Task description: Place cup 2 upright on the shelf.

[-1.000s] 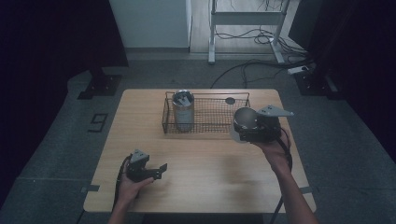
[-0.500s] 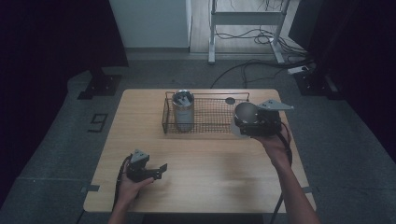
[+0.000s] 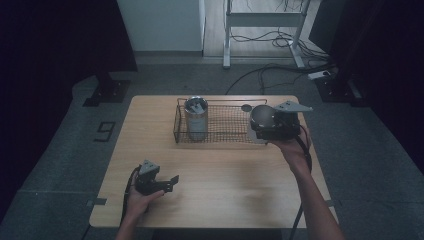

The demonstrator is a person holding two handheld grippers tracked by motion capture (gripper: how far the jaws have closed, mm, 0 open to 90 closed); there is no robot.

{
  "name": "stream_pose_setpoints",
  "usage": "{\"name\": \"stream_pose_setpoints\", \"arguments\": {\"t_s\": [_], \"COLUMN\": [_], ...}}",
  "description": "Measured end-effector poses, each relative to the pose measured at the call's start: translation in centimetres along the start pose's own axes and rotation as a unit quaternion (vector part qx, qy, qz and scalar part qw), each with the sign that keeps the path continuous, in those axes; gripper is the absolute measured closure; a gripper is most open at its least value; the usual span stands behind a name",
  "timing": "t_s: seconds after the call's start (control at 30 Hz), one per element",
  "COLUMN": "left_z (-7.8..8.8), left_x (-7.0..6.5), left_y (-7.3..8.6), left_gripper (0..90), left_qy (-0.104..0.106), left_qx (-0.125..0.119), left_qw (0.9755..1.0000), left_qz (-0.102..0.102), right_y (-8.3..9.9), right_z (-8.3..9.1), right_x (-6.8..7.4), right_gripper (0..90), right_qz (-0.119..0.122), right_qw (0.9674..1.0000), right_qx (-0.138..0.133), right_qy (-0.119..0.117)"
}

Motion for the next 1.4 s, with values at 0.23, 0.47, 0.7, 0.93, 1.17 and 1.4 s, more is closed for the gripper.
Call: {"name": "stream_pose_setpoints", "arguments": {"t_s": [0.23,0.47,0.7,0.93,1.17,1.4], "left_z": [0.0,0.1,0.1,0.1,0.1,0.2], "left_x": [0.0,0.0,0.1,0.0,0.0,0.2], "left_y": [0.0,0.0,0.0,0.0,0.0,0.0], "left_gripper": [8.4,8.4,8.4,8.4,8.4,8.4], "left_qy": [0.001,0.003,0.003,0.003,0.005,0.004], "left_qx": [-0.002,-0.005,-0.004,-0.005,-0.004,-0.004], "left_qw": [1.0,1.0,1.0,1.0,1.0,1.0], "left_qz": [0.001,0.0,0.002,0.001,0.001,0.003], "right_y": [-0.6,-1.0,-1.5,-2.1,-2.6,-2.9], "right_z": [-0.3,-0.6,-1.0,-1.6,-2.4,-3.5], "right_x": [-0.2,-0.4,-0.6,-0.9,-1.3,-2.0], "right_gripper": [6.2,6.2,6.2,6.2,6.2,6.2], "right_qz": [0.0,-0.001,0.0,-0.002,-0.003,-0.013], "right_qw": [1.0,1.0,0.9999,0.9999,0.9998,0.9997], "right_qx": [0.001,0.002,0.004,0.006,0.012,0.015], "right_qy": [0.004,0.007,0.01,0.013,0.014,0.016]}}
Point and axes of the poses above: each handheld gripper's, and its own axes: z roughly backward along the jaws, y roughly out of its underside, x roughly to its left, the point moved 5 cm from there along -z, roughly forward along the jaws, and after that the axes turned 13 degrees about x, right-handed, at the moved point
